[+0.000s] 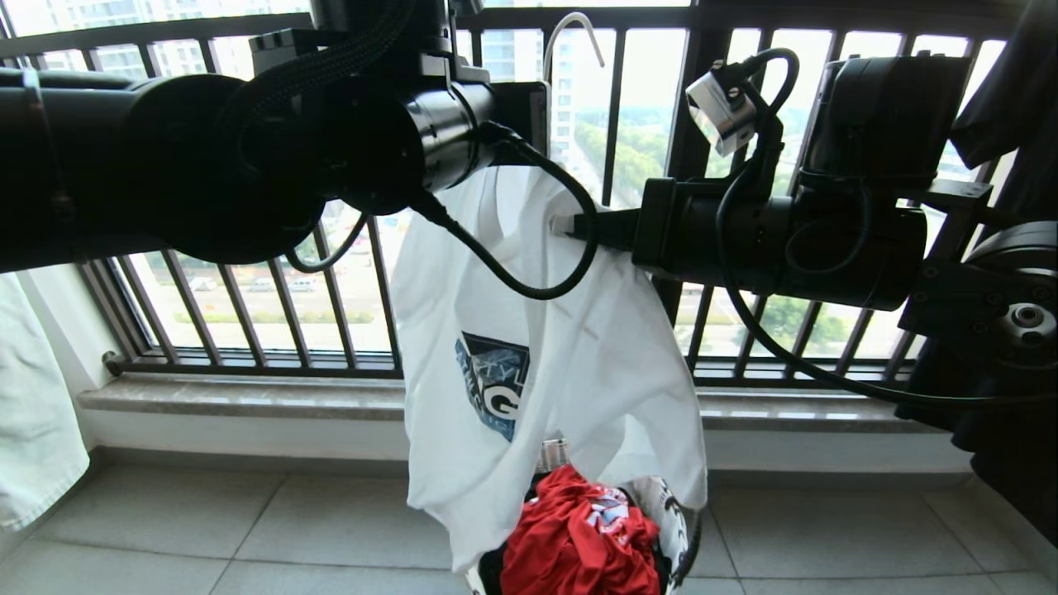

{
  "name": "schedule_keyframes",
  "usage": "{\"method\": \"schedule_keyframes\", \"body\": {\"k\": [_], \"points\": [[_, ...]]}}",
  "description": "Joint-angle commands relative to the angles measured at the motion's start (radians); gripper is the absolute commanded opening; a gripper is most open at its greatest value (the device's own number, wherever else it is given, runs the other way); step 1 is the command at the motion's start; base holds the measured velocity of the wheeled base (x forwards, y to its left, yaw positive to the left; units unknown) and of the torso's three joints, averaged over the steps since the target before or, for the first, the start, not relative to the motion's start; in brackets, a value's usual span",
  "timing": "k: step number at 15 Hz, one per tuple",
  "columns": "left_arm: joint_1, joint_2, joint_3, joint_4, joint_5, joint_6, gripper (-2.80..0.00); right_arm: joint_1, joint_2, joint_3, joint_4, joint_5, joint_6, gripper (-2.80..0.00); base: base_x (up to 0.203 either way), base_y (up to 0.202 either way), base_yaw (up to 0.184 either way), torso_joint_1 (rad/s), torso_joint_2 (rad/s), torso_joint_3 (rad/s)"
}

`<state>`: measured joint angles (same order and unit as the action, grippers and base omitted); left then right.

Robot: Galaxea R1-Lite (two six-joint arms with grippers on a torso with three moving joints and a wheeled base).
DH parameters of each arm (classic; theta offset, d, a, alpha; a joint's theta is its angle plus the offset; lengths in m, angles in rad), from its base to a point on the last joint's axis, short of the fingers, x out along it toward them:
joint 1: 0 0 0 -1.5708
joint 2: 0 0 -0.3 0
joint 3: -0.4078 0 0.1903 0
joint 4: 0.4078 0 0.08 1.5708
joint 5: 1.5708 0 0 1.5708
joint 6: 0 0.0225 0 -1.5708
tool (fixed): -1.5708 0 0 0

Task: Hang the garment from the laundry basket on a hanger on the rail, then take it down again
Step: Hang the clothes on the clothes rack

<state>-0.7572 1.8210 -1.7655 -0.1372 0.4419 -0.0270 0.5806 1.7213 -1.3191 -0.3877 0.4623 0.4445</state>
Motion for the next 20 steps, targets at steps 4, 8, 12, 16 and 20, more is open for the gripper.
{"method": "schedule_keyframes", "body": {"k": [4, 8, 12, 16, 20], "points": [[0.001, -0.054, 0.044, 0.004, 0.009, 0.005, 0.00, 0.001, 0.009, -0.001, -0.004, 0.002, -0.003, -2.80, 0.000, 0.000, 0.000, 0.000, 0.00, 0.000], [0.031, -0.144, 0.072, 0.001, 0.019, 0.027, 0.00, 0.001, 0.011, 0.000, -0.004, 0.002, -0.008, -2.80, 0.000, 0.000, 0.000, 0.000, 0.00, 0.000], [0.038, -0.223, 0.147, 0.004, 0.038, 0.062, 0.00, 0.001, 0.011, 0.000, -0.004, 0.002, -0.009, -2.80, 0.000, 0.000, 0.000, 0.000, 0.00, 0.000], [0.042, -0.227, 0.189, -0.001, 0.038, 0.088, 0.00, 0.001, 0.011, 0.000, -0.004, 0.002, -0.009, -2.80, 0.000, 0.000, 0.000, 0.000, 0.00, 0.000], [0.043, -0.245, 0.208, 0.001, 0.061, 0.088, 0.00, -0.001, 0.011, -0.002, -0.004, 0.002, -0.009, -2.80, 0.000, 0.000, 0.000, 0.000, 0.00, 0.000]]}}
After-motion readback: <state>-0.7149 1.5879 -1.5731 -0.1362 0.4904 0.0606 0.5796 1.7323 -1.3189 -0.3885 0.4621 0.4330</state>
